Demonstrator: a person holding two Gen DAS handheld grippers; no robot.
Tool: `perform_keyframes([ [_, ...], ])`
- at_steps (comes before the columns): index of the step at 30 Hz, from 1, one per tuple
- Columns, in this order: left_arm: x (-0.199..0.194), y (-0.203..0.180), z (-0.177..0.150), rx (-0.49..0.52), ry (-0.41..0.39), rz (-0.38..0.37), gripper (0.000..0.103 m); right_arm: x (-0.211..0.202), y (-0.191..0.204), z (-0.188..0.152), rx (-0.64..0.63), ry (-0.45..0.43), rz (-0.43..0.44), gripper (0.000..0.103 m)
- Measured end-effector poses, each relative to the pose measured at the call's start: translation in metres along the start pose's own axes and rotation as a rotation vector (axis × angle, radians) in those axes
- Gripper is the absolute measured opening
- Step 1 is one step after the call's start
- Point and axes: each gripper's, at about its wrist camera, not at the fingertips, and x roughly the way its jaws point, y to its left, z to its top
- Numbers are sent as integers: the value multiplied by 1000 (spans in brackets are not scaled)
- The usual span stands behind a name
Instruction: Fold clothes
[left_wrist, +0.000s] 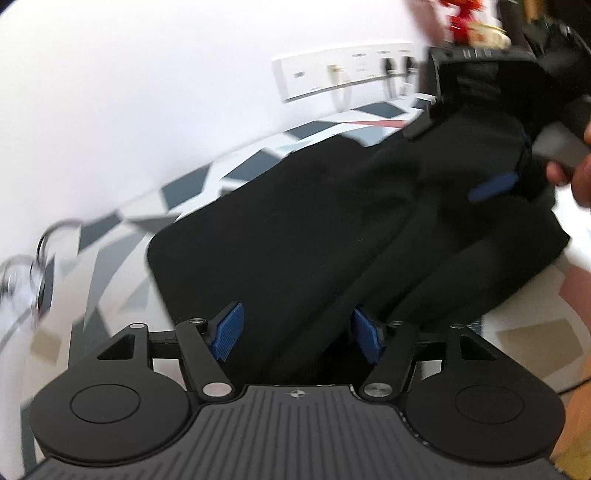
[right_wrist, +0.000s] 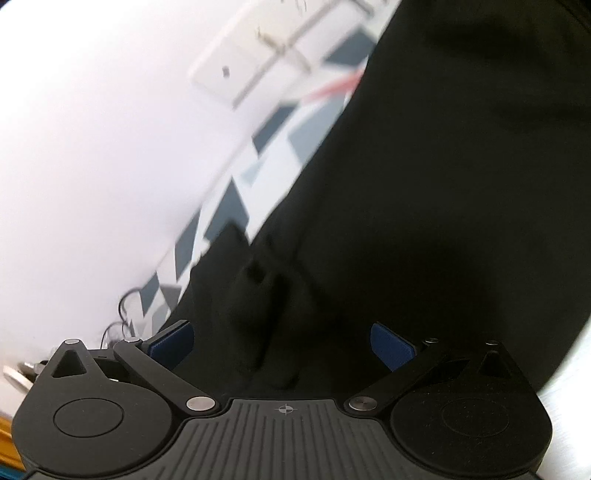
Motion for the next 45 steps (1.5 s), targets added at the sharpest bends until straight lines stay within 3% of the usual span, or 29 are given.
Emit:
perform_keyframes([
  [4,4,9,-10,-42,39,62,72,25,10,-1,25,-19,-60,102],
  [7,3,14,-17,-67,61,80,73,35,20,1,-23,-59,-42,98],
  [9,3,16,-18,-84,76,82,74,46,33,-2,-85,-31,-57,62],
  [12,2,20,-20,-133,103,95,77,51,51,-9,-144,-41,-123,37],
  [16,1,27,-24,-202,131,133,87,37,50,-12,-97,-86,-100,24],
  [18,2,29,-25,-160,122,222,86,23,53,-16,-96,-135,-81,21],
  [22,-1,53,-20,-172,64,229,88,-22,63,-35,-101,-300,-123,20],
  [25,5,45,-17,-99,75,257,88,-22,51,-44,-87,-270,-173,20],
  [28,9,31,-27,-15,63,274,88,-3,13,-61,11,-211,-241,21],
  [32,6,40,-28,-11,63,198,88,1,12,-74,-53,-223,-241,27],
  [40,-21,46,-23,-58,16,31,88,-14,33,-59,-199,-295,-206,23],
  [45,-23,45,-22,-98,40,44,88,-11,30,-44,-208,-292,-209,24],
])
